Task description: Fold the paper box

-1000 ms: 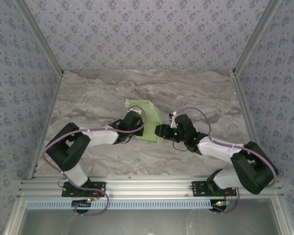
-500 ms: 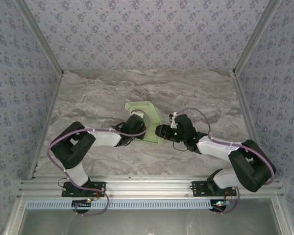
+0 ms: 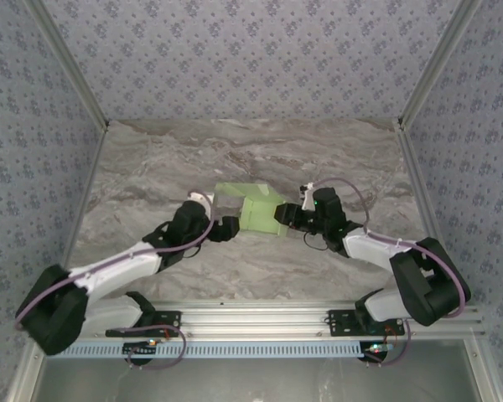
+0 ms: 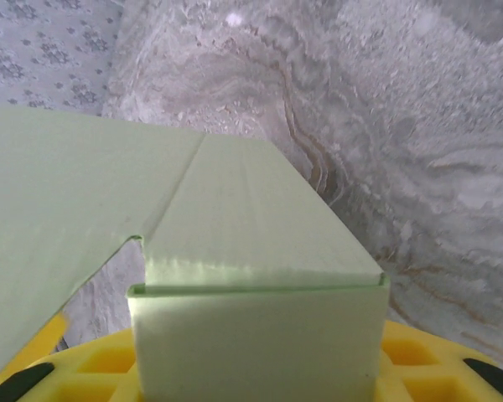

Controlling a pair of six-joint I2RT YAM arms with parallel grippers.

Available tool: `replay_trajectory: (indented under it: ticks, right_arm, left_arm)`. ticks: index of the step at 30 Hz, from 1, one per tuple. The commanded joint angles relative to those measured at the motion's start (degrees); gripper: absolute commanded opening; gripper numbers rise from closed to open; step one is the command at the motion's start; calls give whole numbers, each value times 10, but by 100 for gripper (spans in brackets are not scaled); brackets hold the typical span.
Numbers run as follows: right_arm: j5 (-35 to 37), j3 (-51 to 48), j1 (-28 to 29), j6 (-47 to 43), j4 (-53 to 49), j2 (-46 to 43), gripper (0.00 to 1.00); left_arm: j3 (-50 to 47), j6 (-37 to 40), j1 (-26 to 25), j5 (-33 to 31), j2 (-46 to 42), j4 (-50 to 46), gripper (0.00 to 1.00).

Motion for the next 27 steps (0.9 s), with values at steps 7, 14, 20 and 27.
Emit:
replay_trajectory:
  ticks: [7,14,20,27]
  right_arm:
    - [-230,27,-104,11,133,21,37]
    - [-290,54,-105,72,216,29,35]
    - [-314,70,-97,129,275,41,35]
    - [-327,92,-76,146,283,48,34]
  left_arm:
    - [-137,-61,125,189,-227,61,99]
    - [-36,-63,178,351,-151,52,100]
    - [-34,-181,194,416,-36,237,99]
    - [-29,-208,192,430,7,291,99]
